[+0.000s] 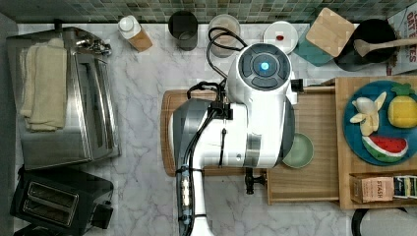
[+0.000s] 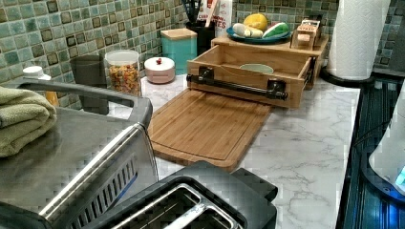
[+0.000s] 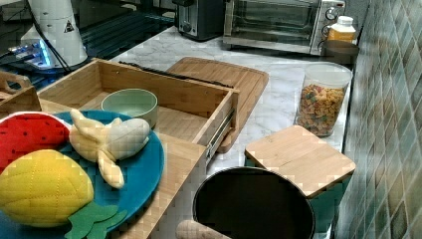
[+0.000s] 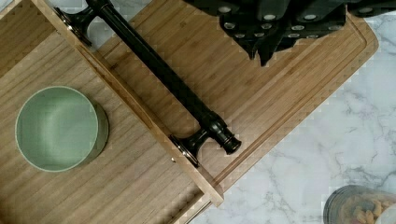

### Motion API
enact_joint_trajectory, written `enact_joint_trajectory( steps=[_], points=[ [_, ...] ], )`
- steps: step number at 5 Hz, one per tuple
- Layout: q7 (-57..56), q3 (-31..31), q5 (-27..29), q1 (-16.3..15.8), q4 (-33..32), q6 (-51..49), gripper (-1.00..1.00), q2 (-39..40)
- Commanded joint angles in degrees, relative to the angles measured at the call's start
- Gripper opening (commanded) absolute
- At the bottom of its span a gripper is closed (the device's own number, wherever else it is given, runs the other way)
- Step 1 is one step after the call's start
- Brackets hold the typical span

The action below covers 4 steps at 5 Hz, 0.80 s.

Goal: Close the drawer.

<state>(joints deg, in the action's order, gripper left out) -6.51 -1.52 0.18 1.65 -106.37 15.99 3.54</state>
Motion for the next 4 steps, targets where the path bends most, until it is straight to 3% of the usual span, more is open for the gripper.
enact_joint_trajectory(
  steps=[1,3,4],
  points=[
    [-2.24,0.93,-2.54,-0.96,-4.15,5.13,-1.0,-1.68],
    [-12.34,3.0,0.67,-2.66,-9.87,11.5,-1.0,-4.28],
    [-15.1,4.33,2.03,-3.94,-8.87,9.59,-1.0,-3.17]
  ],
)
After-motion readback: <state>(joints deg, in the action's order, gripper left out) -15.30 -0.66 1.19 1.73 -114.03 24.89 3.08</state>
